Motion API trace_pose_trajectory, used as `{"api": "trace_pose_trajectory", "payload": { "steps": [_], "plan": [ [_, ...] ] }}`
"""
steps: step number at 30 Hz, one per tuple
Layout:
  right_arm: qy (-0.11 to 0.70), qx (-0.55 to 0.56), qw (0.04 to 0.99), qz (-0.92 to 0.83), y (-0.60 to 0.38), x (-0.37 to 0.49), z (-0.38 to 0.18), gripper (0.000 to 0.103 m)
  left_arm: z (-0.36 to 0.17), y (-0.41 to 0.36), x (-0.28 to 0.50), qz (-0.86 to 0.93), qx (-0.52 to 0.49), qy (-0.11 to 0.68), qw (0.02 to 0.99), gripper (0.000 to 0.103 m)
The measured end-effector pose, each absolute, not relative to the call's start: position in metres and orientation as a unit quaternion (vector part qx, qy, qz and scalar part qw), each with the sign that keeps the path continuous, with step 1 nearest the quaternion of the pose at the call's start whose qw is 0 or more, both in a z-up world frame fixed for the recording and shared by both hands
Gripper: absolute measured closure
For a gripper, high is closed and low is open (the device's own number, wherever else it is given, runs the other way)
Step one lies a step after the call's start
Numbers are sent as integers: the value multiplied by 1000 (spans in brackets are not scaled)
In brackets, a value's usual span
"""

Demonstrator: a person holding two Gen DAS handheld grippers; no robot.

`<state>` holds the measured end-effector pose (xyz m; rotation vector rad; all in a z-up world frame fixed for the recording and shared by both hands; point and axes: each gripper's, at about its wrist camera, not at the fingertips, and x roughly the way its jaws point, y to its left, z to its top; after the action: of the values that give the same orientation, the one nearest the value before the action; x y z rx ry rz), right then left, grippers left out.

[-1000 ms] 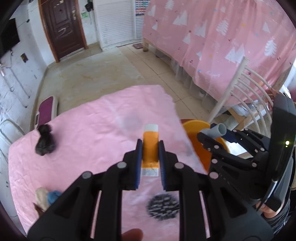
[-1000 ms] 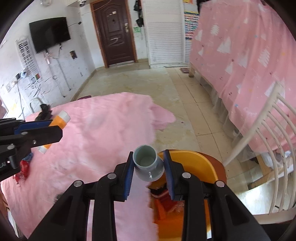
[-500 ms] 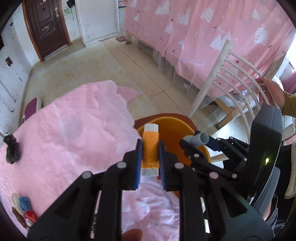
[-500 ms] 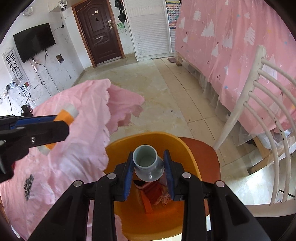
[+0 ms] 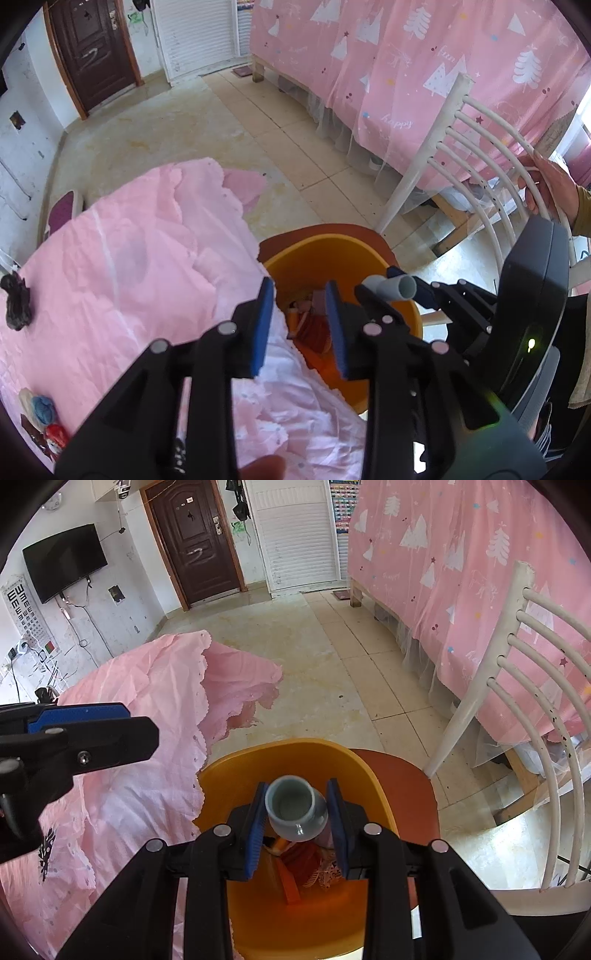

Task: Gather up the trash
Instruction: 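Open the right gripper to drop the grey cup into the bin, then move both grippers back toward the table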

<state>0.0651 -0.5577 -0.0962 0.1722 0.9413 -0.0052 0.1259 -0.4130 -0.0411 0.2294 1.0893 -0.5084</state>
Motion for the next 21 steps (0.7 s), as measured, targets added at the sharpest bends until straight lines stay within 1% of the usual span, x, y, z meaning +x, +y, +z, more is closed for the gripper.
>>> {"api": "trace_pose_trajectory", "payload": {
  "steps": [14, 21],
  "plan": [
    [444, 68, 893, -9, -535, 69, -73, 81, -8, -362, 120, -228, 91, 485, 839, 75],
    [432, 49, 901, 1, -508, 76, -52, 80, 6, -323, 126, -205, 80, 474, 853, 67]
  ]
}}
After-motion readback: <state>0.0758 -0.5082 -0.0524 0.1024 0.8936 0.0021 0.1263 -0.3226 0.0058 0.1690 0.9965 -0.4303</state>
